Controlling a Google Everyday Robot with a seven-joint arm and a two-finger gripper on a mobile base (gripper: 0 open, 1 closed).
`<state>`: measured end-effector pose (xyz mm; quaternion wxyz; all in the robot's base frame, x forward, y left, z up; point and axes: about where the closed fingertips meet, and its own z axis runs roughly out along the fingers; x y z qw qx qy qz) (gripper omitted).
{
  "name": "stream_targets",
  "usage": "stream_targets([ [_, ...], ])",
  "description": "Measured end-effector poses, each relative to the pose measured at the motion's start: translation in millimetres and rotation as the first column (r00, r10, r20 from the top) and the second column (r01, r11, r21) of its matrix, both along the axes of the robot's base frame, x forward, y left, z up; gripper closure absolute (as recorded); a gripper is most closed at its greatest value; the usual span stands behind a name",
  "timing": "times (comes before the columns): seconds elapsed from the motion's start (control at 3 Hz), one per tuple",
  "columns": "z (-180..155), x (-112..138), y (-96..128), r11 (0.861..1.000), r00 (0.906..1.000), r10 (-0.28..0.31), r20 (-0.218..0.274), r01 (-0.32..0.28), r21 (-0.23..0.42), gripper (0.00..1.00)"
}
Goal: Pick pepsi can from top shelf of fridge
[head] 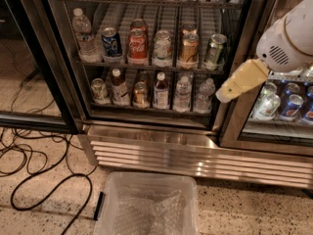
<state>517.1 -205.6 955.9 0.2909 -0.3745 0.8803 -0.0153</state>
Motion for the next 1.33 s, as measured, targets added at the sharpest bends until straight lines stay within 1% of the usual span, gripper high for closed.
stream_targets([
  [0.33, -8, 32, 3, 0.984, 0.9881, -0.149, 0.037, 0.144, 0.105, 0.00],
  [0.67, -5, 34, 4, 0.967, 0.9772, -0.211, 0.025, 0.205, 0.154, 0.00],
  [1.0, -5, 36, 12, 0.966, 0.9776, -0.206, 0.044, 0.195, 0.171, 0.00],
  [1.33, 0, 64, 33, 0.943, 0.9629, -0.251, 0.100, 0.220, 0.250, 0.00],
])
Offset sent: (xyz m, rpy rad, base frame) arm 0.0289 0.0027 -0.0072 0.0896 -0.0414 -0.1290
